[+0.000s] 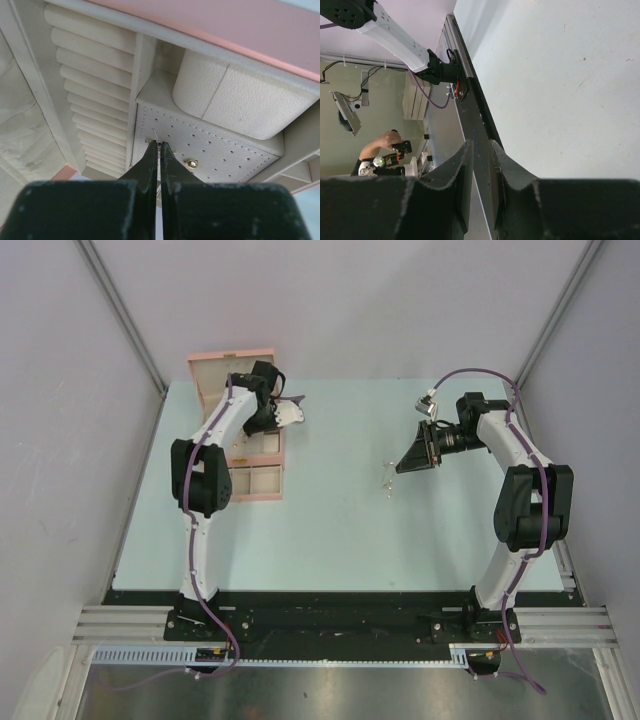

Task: Organize the mixed jewelry

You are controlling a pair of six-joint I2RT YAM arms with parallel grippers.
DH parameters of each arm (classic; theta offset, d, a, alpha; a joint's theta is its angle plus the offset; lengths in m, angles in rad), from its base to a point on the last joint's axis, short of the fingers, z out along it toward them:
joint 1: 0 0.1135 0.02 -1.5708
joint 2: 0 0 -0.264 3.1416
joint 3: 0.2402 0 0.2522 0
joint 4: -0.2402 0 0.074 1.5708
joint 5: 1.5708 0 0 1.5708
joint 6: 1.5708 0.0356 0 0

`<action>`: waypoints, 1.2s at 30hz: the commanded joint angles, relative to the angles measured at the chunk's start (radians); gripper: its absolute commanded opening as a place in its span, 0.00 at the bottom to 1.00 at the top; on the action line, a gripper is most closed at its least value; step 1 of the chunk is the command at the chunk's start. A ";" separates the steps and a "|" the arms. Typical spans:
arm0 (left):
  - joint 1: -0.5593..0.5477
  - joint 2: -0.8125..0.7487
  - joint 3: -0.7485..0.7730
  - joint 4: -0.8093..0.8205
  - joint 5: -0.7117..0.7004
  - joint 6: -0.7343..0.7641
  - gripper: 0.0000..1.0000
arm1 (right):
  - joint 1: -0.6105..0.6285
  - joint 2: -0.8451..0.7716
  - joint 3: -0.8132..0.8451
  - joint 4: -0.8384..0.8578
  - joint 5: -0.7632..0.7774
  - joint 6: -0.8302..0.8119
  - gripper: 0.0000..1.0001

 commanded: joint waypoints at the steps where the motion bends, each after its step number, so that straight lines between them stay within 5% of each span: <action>1: -0.005 0.014 0.017 0.018 -0.007 0.011 0.01 | -0.002 0.001 0.002 0.003 0.003 -0.018 0.23; 36: -0.036 0.017 0.043 0.050 -0.033 0.034 0.20 | -0.003 0.004 0.000 0.002 0.003 -0.018 0.23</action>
